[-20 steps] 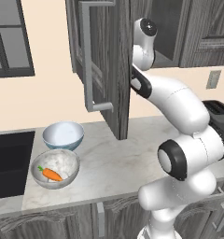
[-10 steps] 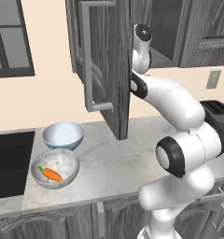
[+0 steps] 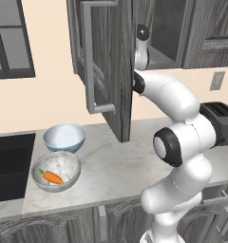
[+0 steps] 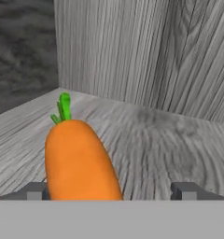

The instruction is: Pick the carrots from the cabinet and place them in one bowl. Pick the potato from the sink and place it in the other bowl.

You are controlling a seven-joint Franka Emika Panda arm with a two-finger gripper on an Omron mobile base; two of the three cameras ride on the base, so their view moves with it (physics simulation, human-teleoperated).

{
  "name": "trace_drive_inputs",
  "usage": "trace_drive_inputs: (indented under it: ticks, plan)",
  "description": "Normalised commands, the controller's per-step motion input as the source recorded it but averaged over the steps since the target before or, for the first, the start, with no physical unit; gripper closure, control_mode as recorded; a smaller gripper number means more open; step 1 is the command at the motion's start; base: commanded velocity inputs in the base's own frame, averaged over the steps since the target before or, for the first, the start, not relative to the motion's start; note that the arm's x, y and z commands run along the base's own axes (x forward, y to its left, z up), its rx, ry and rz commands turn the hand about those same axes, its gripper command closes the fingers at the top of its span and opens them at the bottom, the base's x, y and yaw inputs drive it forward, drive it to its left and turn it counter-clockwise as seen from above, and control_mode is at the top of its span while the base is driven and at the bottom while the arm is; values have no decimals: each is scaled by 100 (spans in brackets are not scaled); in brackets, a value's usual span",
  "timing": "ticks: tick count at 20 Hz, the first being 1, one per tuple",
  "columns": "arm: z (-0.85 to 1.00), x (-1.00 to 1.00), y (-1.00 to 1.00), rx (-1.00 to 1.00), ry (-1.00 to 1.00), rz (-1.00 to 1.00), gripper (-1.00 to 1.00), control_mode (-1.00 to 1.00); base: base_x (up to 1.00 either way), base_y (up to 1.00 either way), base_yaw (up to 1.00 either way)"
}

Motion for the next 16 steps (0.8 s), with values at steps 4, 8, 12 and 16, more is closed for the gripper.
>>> trace_drive_inputs:
  ticks: [4,8,12,16]
  plan:
    - [-21,38,13,1,0,0,100,-100,0,0,0]
    - [-14,6,5,4,0,0,100,-100,0,0,0]
    - [-5,-6,0,3,0,0,100,-100,0,0,0]
    - [0,-45,0,0,-2,0,100,-100,0,0,0]
